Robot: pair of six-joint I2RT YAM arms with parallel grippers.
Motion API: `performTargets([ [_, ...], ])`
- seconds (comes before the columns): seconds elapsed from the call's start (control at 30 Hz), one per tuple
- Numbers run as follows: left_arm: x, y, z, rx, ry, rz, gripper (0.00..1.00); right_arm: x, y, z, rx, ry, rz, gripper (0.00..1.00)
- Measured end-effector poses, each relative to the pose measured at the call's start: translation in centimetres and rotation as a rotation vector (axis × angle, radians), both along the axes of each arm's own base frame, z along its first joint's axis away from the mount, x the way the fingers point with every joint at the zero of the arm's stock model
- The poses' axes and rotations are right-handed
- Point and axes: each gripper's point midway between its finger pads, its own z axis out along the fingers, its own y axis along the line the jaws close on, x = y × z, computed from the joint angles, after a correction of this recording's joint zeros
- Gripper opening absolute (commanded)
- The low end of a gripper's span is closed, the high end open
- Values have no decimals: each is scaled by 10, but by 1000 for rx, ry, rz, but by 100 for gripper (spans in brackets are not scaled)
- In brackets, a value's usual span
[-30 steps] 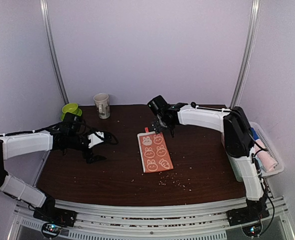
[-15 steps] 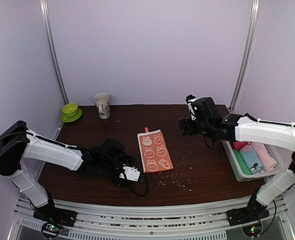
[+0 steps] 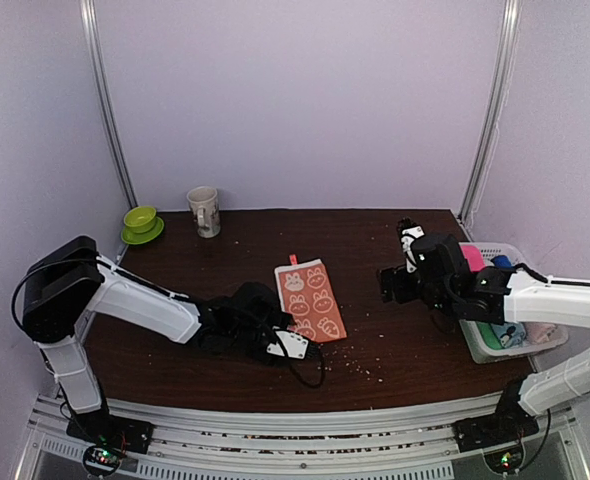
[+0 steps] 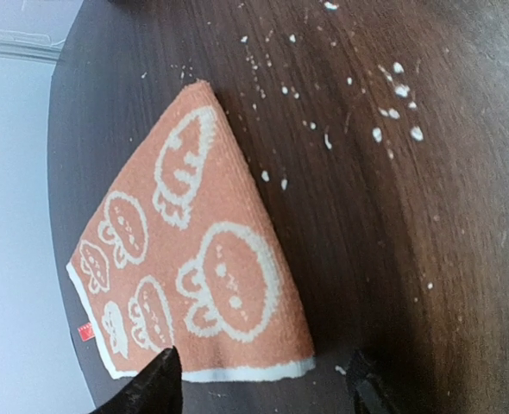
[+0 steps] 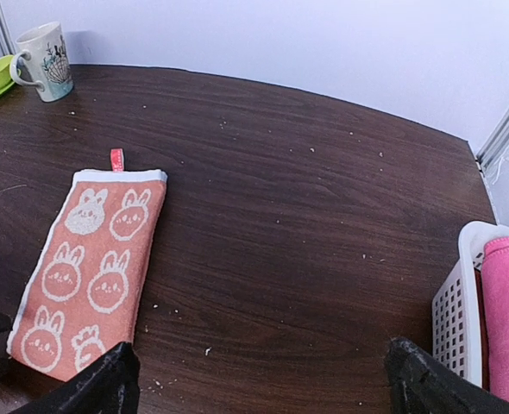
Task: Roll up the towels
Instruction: Roll the towel at the center of the board.
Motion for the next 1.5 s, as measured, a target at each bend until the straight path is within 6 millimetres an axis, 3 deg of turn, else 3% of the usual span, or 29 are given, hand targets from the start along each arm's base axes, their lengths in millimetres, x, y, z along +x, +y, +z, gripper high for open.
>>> performTargets([
  [0.1, -1, -7, -1, -10, -7, -8, 62, -3, -3, -1, 4, -3, -7, 100],
  [0.47, 5, -21, -8, -28, -31, 23, 34, -8, 0, 5, 23, -21, -2, 100],
  [0.67, 8, -19, -15, -26, -27, 66, 0, -13, 4, 2, -9, -28, 22, 100],
  [0.83, 8, -15, -18, -17, -11, 82, 0, -16, 10, -2, -53, -52, 75, 100],
  [0.97, 6, -7, -17, -19, 61, 79, 0, -20, 21, -18, -102, -53, 173, 100],
  [1.17, 4, 25, -16, -25, 331, 51, 0, -49, 50, -52, -184, -80, 469, 100],
  [1.27, 2, 38, -13, -39, 478, 40, 0, -60, 71, -57, -221, -108, 614, 100],
  [1.5, -15, 36, -7, -45, 712, -29, 0, -85, 120, -90, -368, -126, 891, 94],
])
